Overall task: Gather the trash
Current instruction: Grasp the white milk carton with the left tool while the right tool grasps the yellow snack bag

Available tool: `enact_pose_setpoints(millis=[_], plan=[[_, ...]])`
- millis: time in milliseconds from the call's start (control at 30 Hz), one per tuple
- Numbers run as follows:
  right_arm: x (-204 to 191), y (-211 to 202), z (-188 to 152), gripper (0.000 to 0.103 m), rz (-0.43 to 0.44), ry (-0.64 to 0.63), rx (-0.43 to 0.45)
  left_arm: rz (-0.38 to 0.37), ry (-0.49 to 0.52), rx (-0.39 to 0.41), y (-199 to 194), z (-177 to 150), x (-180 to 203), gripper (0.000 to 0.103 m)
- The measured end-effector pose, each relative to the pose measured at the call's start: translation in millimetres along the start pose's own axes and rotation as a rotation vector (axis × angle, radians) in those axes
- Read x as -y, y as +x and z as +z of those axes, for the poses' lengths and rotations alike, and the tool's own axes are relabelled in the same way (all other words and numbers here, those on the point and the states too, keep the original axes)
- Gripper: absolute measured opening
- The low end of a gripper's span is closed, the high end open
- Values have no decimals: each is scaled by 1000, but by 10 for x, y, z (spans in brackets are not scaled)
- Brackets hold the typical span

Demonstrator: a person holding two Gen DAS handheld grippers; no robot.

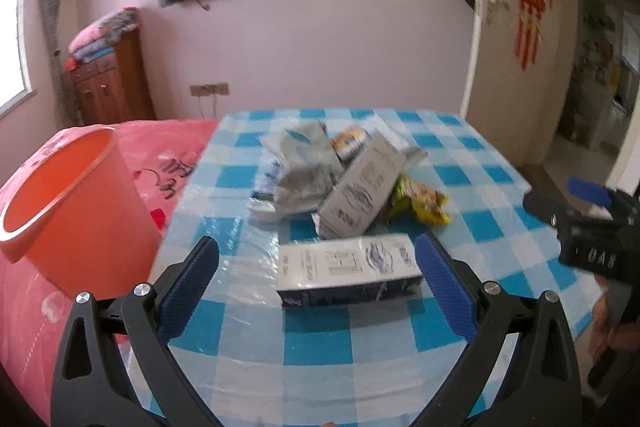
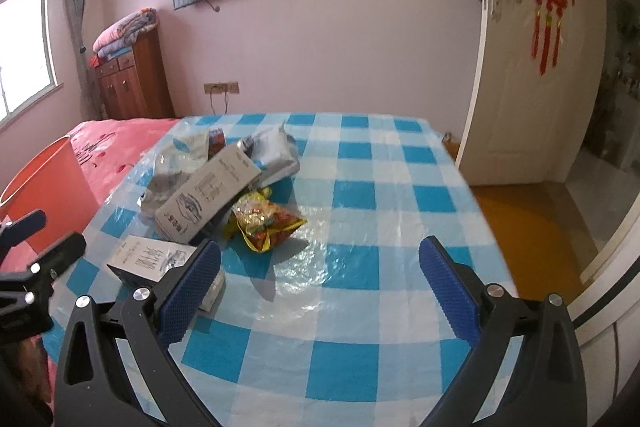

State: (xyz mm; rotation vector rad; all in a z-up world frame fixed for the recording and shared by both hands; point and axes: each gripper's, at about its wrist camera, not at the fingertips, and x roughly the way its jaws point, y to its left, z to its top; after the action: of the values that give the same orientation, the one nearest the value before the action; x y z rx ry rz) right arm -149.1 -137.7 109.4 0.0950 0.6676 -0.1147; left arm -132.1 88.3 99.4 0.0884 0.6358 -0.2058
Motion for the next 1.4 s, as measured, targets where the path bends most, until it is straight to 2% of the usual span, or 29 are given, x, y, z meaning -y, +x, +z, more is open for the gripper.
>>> enact_pose_setpoints(millis=[100,233,367,700,933,967,1000,1033,1067,1100,1400], plan=[[48,120,-28,98,39,11,-28,-13,1,-51,150,-88,-15,99],[70,276,-61,98,94,22,-69,-49,-67,-120,326,-222,-112,99],[57,439,-92,98,116,13,-99,-51,-87,-132,415,-212,-166,99],[134,797,-100,98,184,42,-174,-83,101,-145,827,249,149,99],[120,1031,-24,97,291,76,-217,-2,270,-196,1273,379,387,99],[104,1047,-14,96,299,79,-220,5,278,-201,1316,390,391,98],[87,1075,-4,90,307,79,-223,15,284,-208,1357,401,392,97],[70,1115,7,80,321,81,-229,31,292,-215,1402,409,400,96],[57,1155,16,78,328,85,-237,41,301,-220,1437,413,407,91],[51,1197,23,78,336,94,-247,47,307,-228,1470,416,415,86],[31,1437,120,79,361,88,-267,3,330,-252,1567,451,525,86]])
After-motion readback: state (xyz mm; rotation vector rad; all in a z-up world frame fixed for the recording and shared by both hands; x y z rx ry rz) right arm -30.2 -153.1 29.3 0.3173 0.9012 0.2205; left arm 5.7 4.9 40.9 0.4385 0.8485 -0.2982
